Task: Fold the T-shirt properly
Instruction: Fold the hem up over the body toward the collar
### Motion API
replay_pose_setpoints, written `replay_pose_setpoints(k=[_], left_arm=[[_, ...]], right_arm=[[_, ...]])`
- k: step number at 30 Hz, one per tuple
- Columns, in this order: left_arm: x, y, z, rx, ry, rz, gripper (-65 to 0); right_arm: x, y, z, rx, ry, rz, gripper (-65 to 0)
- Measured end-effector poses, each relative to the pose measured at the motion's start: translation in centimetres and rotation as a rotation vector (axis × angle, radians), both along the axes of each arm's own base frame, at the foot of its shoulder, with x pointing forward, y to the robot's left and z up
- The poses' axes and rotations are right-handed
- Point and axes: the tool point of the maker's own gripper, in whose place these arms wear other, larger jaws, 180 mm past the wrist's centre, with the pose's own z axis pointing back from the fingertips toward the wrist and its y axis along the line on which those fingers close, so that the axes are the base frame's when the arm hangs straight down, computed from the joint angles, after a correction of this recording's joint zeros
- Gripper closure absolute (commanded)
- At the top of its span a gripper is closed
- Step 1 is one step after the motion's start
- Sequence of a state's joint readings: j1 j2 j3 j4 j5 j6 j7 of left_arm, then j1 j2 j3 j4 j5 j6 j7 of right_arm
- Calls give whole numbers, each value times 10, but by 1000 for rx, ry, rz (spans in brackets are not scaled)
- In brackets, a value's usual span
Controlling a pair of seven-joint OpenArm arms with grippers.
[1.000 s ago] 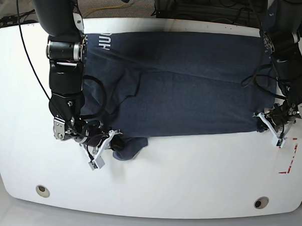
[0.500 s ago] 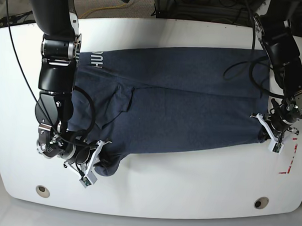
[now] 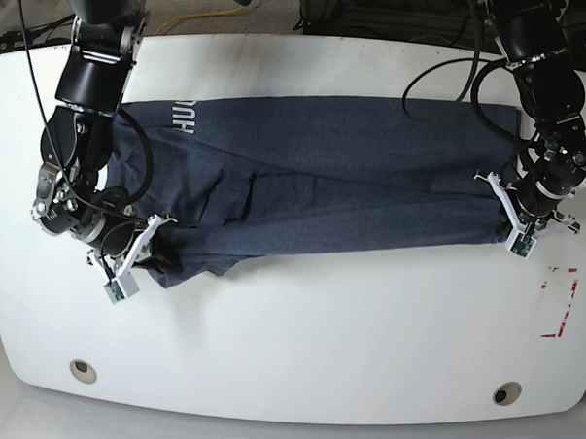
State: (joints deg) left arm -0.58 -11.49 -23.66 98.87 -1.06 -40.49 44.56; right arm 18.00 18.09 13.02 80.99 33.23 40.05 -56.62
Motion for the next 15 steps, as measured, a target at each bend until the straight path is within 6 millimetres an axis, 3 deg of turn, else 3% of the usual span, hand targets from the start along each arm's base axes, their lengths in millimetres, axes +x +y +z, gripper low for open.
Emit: replay_pose_setpoints(k=[8, 15], left_arm=[[-42, -2, -32, 16, 108, -8, 0], [-68, 0, -47, 36, 171, -10, 0]], right_arm=[[-66, -5, -18, 85, 32, -43, 0], [-109, 11, -24, 119, 43, -49, 0]])
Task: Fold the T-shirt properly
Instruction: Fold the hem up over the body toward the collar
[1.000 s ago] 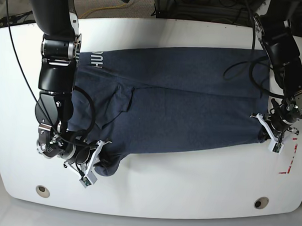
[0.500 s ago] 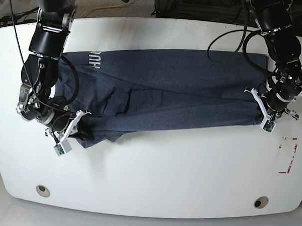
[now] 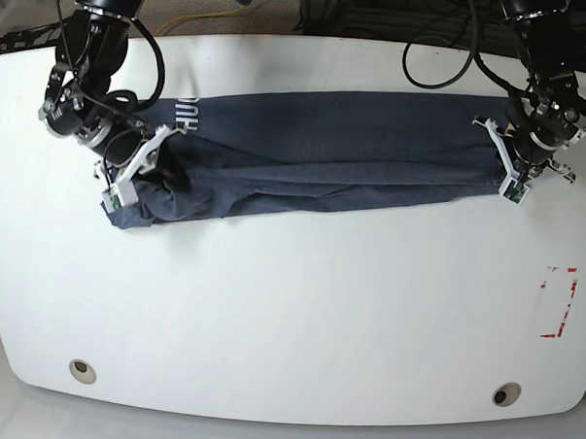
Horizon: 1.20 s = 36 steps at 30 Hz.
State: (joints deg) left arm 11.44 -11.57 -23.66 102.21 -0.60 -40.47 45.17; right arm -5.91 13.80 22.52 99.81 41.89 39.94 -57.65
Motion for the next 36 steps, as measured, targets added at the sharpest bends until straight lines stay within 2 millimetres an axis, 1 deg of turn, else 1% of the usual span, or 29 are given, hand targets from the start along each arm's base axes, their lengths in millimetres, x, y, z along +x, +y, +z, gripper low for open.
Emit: replay_pose_setpoints(k=[3, 6, 9, 12, 13, 16, 17, 18, 20, 21, 22, 23, 25, 26, 27, 28, 30, 33, 35, 36], left_arm=[[-9, 1, 6, 30, 2, -7, 0], [-19, 1, 1, 45, 52, -1, 0], [-23, 8, -1, 68, 81, 12, 0], [-25, 12, -3, 80, 91, 17, 0], [-26, 12, -4, 75, 96, 13, 0], [-33, 17, -7, 88, 116, 4, 0], [-36, 19, -8, 95, 125, 8, -1], [-37, 21, -9, 102, 133, 10, -19], [-40, 24, -10, 117, 142, 10, -110], [-42, 25, -11, 124, 150, 1, -151], [-44, 26, -11, 130, 157, -8, -242], [-46, 27, -12, 134, 163, -13, -315], [-50, 33, -12, 154, 176, -12, -468], [-51, 36, -11, 159, 179, -8, -521], [-51, 38, -10, 163, 179, -4, -550], [-51, 39, -10, 165, 177, -2, -565], [-50, 39, -8, 158, 167, 3, -550], [-48, 47, 1, 153, 136, 45, -525], [-44, 49, 15, 144, 94, 57, -524], [-41, 46, 22, 119, 63, 56, -524]], right_arm=[[-20, 3, -5, -3, 19, -3, 0], [-41, 11, -16, -8, 67, -3, 0], [-54, 18, -19, 20, 81, 4, 0], [-64, 15, -28, 11, 111, -4, 0], [-66, 13, -31, 5, 121, -7, -10], [-69, 12, -34, 30, 123, -22, -154], [-69, 12, -36, 30, 126, -23, -220], [-70, 12, -36, 32, 128, -23, -298], [-72, 8, -36, 31, 131, -36, -412], [-74, 3, -37, 29, 136, -48, -439], [-75, -5, -37, 18, 141, -66, -468], [-76, -11, -38, 10, 147, -83, -472], [-81, -33, -38, -13, 158, -145, -472], [-83, -42, -38, -25, 163, -170, -472], [-85, -51, -37, -35, 167, -195, -472], [-86, -58, -35, -44, 164, -215, -472], [-88, -66, -26, -62, 153, -228, -472], [-77, -54, 0, -21, 67, -194, -472], [-71, -44, 12, 16, 21, -170, -472], [-66, -40, 17, 24, -3, -161, -472]])
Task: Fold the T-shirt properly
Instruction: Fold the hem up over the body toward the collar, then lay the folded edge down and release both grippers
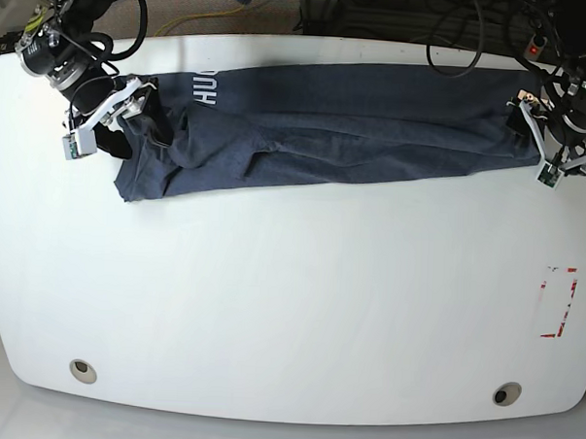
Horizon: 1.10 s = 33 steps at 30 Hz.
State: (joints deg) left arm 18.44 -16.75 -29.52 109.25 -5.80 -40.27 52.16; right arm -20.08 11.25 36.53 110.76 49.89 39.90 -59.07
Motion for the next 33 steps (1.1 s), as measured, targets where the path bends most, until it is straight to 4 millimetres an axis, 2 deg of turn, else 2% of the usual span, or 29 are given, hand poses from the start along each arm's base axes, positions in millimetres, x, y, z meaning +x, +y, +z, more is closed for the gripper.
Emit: replay_pose_setpoints(k=[3, 6, 10, 14, 16, 18, 19, 22, 23, 30, 33], left_arm=[[11, -16, 18, -121, -96, -19, -524], [11, -19, 23, -180, -125, -11, -524], [2, -9, 16, -149, -77, 18, -524], [-6, -8, -4, -135, -5, 27, -524], [-14, -7, -24, -104, 68, 28, -522], [-24, -4, -42, -79, 139, 28, -508], [-28, -1, -49, -66, 166, 32, -482], [-33, 1, -61, -72, 195, 40, -425], [-33, 2, -63, -79, 195, 42, -407], [-23, 11, -71, -138, 168, 51, -410], [-20, 12, -72, -137, 161, 51, -410]], right_arm=[[13, 20, -8, -39, 20, 65, -472], [17, 46, -16, -69, 33, 145, -472], [17, 62, -32, -119, 74, 156, -472], [13, 62, -57, -217, 154, 150, -465], [12, 61, -64, -238, 182, 140, -404], [12, 61, -69, -231, 194, 125, -317], [12, 60, -72, -231, 203, 117, -227], [8, 51, -78, -237, 224, 97, -41], [7, 48, -78, -240, 231, 90, 0], [9, 31, -74, -250, 218, 60, -6], [2, 20, -76, -260, 230, 38, -10]])
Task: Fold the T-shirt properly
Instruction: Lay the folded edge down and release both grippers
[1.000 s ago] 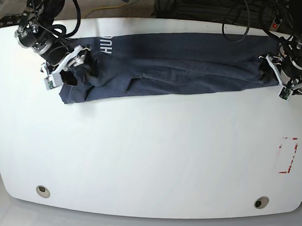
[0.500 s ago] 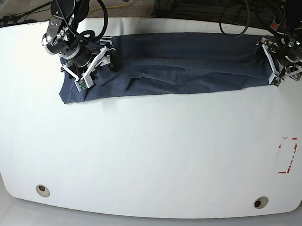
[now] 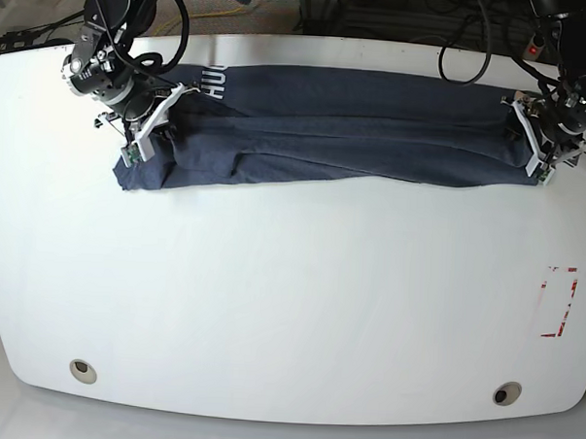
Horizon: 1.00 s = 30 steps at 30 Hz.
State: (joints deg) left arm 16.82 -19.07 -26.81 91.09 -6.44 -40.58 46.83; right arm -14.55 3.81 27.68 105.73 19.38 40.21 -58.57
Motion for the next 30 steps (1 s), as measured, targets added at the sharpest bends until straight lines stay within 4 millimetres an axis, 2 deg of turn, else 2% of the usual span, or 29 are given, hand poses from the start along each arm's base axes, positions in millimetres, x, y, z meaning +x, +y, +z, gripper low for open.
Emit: replay_pose_setpoints(k=[2, 3, 6, 7, 9, 10, 11, 14, 22, 26, 28, 30], left_arm=[[1, 0, 0, -1, -4, -2, -410], [1, 0, 1, -2, -4, -4, -410], [4, -2, 1, 3, 1, -21, -410], [5, -3, 1, 11, 5, -26, -410], [7, -3, 1, 15, 4, -30, -410], [8, -3, 1, 16, 3, -31, -410], [7, -4, 1, 13, 3, -30, -410], [8, -4, 1, 13, 2, -27, -410], [14, -8, 10, 15, -7, -29, -426], [26, -13, 37, -34, -114, -12, -518], [31, -9, 51, -42, -153, 5, -547], [30, -3, 62, -50, -166, 29, -560]], right_arm=[[-6, -6, 2, -9, 1, -11, -32], [-9, -8, 3, -13, 0, -10, -68], [-15, -9, 7, -1, -3, -1, -241], [-17, -9, 9, 6, -9, 3, -323], [-21, -11, 13, 11, -11, 6, -444], [-23, -12, 15, 20, -15, 8, -495], [-27, -11, 18, 35, -18, 4, -515], [-32, -2, 32, 131, -61, -5, -496], [-27, 29, 50, 303, -121, 37, -344], [-19, 56, 35, 319, -76, 117, -341], [-14, 55, 23, 289, -54, 115, -358], [-14, 46, 2, 222, 9, 100, -382]])
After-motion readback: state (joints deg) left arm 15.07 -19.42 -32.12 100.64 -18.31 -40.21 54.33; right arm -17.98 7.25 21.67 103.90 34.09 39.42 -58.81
